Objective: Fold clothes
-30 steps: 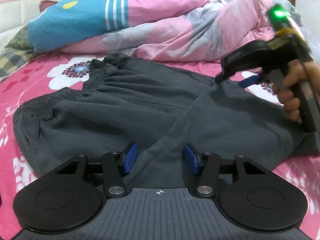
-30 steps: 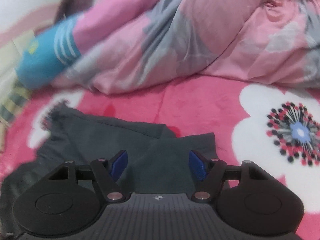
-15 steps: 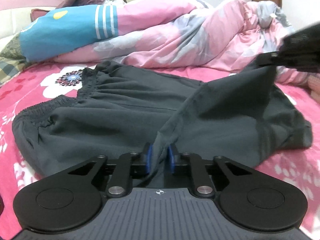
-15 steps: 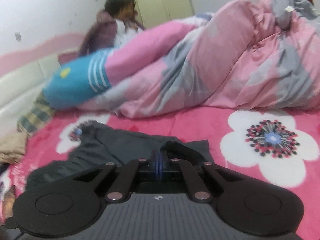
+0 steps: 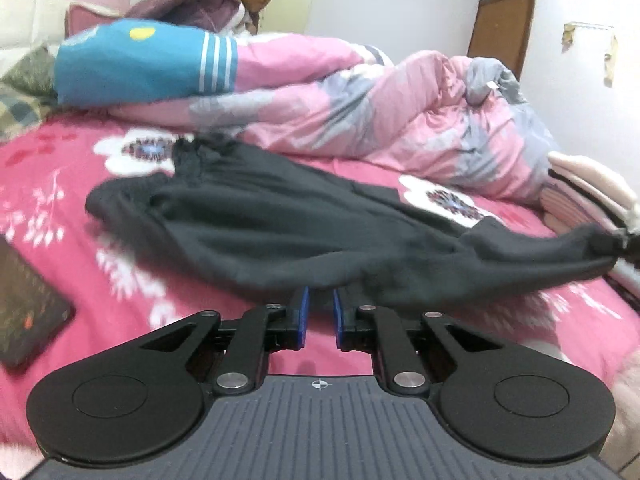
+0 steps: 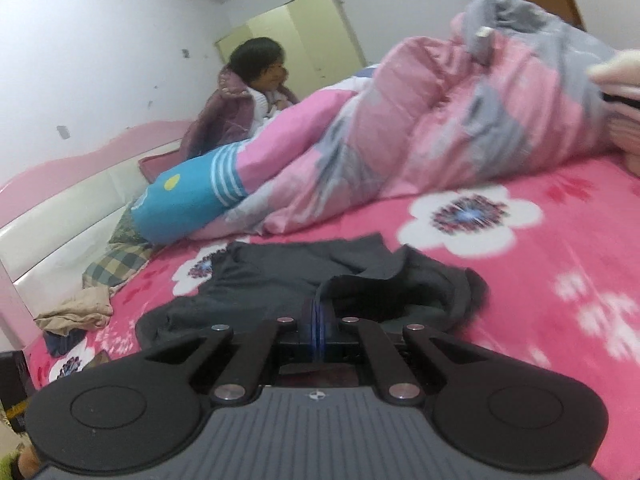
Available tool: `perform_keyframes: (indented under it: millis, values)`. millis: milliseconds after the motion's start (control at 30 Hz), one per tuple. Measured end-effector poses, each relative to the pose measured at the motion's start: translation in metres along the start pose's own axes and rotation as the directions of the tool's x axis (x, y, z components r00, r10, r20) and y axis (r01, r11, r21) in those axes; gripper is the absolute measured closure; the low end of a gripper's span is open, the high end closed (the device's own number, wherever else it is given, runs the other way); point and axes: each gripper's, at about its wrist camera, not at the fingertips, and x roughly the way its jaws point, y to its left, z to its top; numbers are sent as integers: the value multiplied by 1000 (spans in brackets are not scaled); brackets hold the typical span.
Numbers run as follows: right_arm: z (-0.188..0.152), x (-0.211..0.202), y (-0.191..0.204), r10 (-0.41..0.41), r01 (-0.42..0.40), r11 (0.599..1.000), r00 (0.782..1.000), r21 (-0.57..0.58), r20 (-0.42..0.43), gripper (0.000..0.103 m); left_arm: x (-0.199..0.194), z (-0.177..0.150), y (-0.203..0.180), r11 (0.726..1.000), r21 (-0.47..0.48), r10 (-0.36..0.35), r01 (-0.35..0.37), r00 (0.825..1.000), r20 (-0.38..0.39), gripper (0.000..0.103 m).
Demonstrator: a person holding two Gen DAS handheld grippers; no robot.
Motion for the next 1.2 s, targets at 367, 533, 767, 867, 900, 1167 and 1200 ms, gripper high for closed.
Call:
perform_keyframes:
  millis: [367,533,767,867,900,1167,1200]
  values:
    - [-88,-26,-40,-22,77,965,976,249,-217,102,0,-15,3,995,-103,-12,4,996,-83,76]
    - [-96,-45,-47,-18,79,965,971,249,-238,100,4,-15,5,989,-150,-7,-8,995,-96,65]
    - [-48,-43,-55,-48,65,983,993,169,-103,84,8,-15,1,984,-176,22,-38,996,-89,59]
    - [-33,-10,-56,-36,50,989,994,138,-102,47,12,-15,-4,983,-169,58,-74,993,-98,57]
    - [-32,3,-55,-33,48,991,992,128,-118,45,14,-16,-4,982,-168,71,-87,992,-103,57]
    - [-52,21,-66,18,24,972,984,233,-178,103,15,-22,1,980,-163,100,-116,989,-108,58]
    - [-55,9,-67,8,34,967,987,253,-161,103,14,-22,3,978,-175,91,-109,990,-106,58]
